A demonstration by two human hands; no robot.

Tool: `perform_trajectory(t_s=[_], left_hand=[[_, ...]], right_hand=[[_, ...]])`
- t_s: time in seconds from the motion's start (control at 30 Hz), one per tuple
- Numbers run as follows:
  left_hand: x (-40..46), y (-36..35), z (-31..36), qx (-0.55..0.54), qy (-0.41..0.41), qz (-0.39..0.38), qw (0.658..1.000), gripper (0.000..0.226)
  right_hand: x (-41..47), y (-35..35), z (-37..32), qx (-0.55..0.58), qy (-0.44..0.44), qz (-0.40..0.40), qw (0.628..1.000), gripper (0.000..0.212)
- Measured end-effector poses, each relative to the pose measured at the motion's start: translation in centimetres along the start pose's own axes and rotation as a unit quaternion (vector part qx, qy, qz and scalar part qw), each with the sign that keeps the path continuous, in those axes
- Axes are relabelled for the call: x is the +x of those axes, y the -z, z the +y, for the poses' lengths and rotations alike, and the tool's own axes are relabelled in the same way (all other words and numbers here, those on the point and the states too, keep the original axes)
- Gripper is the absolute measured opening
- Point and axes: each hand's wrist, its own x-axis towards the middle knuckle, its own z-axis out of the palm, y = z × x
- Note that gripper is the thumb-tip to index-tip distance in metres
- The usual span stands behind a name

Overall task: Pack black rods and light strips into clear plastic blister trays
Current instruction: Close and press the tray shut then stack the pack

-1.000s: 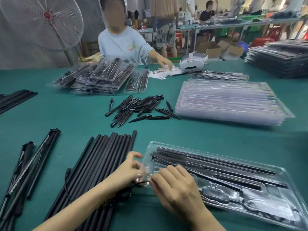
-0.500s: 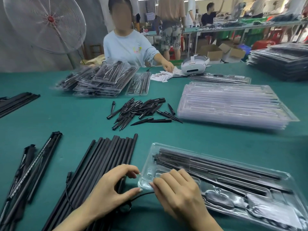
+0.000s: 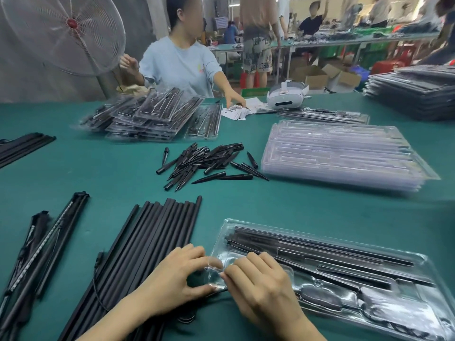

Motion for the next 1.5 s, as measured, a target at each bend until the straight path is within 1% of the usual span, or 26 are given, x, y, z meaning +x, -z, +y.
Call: perform_trajectory(t_s=[0.13, 0.27, 0.33, 0.5, 0.57, 0.63, 0.7, 0.77, 0.83, 0.93, 1.03, 1.1, 1.13, 1.23, 1.27, 1.37, 1.43, 1.5], left_hand=[[0.0, -0.2, 0.1, 0.025, 0.003, -0.005, 1.0, 0.038], [0.3, -0.2, 0.3, -0.011, 0.0, -0.008, 1.0, 0.039], [0.4, 0.1, 0.5, -0.004, -0.006, -0.014, 1.0, 0.037], [0.6, 0.2, 0.9, 0.136, -0.069, -0.013, 0.988, 0.031], [0.8, 0.2, 0.9, 0.162, -0.073, -0.024, 0.984, 0.03], [1.0, 0.5, 1.0, 0.163, -0.058, -0.042, 0.984, 0.031], [1.1, 0.9, 1.0, 0.101, -0.032, -0.071, 0.992, 0.041], [1.4, 0.9, 0.5, 0.077, -0.02, -0.076, 0.994, 0.052], [1.5, 0.7, 0.3, 0.065, -0.026, -0.078, 0.995, 0.048], [1.2, 0.9, 0.7, -0.021, 0.014, -0.095, 0.995, 0.033], [0.0, 1.3, 1.0, -0.144, 0.077, -0.08, 0.983, 0.038], [-1.2, 1.5, 1.3, -0.183, 0.11, -0.064, 0.975, 0.043], [-1.8, 1.5, 1.5, -0.172, 0.12, -0.063, 0.976, 0.046], [-3.1, 1.7, 2.4, -0.091, 0.128, -0.056, 0.986, 0.052], [-3.3, 1.8, 2.6, -0.065, 0.123, -0.053, 0.989, 0.049], [-3.3, 1.8, 2.9, 0.001, 0.095, -0.047, 0.994, 0.03], [-2.8, 1.9, 2.7, 0.016, 0.091, -0.012, 0.996, 0.022], [-2.1, 2.1, 2.2, 0.006, 0.106, 0.035, 0.994, 0.019]], right_hand=[[0.1, 0.1, 0.0, 0.001, 0.001, -0.003, 1.0, 0.022], [0.1, 0.1, 0.0, -0.001, -0.004, 0.0, 1.0, 0.023], [0.1, 0.1, 0.0, -0.003, -0.006, 0.0, 1.0, 0.022], [0.1, -0.1, -0.1, -0.001, -0.004, 0.009, 1.0, 0.022], [0.1, -0.2, -0.1, 0.001, -0.005, 0.017, 1.0, 0.023], [0.1, -0.2, 0.0, -0.001, -0.005, 0.019, 1.0, 0.023], [0.1, -0.2, 0.1, -0.001, -0.003, 0.018, 1.0, 0.022], [0.2, -0.3, 0.1, -0.001, -0.002, 0.017, 1.0, 0.019], [0.1, -0.3, 0.2, 0.001, -0.002, 0.015, 1.0, 0.02], [0.1, -0.3, 0.2, 0.003, -0.001, 0.013, 1.0, 0.022], [0.1, -0.4, 0.2, -0.004, 0.0, 0.009, 1.0, 0.023], [0.0, -0.5, 0.2, -0.002, 0.0, 0.007, 1.0, 0.025], [0.0, -0.6, 0.2, 0.001, 0.0, 0.007, 1.0, 0.025], [0.0, -0.7, 0.1, 0.009, -0.003, 0.009, 1.0, 0.025], [-0.1, -0.7, 0.1, 0.011, -0.004, 0.01, 1.0, 0.025], [-0.3, -0.7, 0.0, 0.013, -0.001, 0.008, 1.0, 0.026], [-0.5, -0.7, -0.2, 0.009, 0.007, 0.004, 1.0, 0.025], [-0.6, -0.8, -0.4, 0.004, 0.013, 0.002, 1.0, 0.025]])
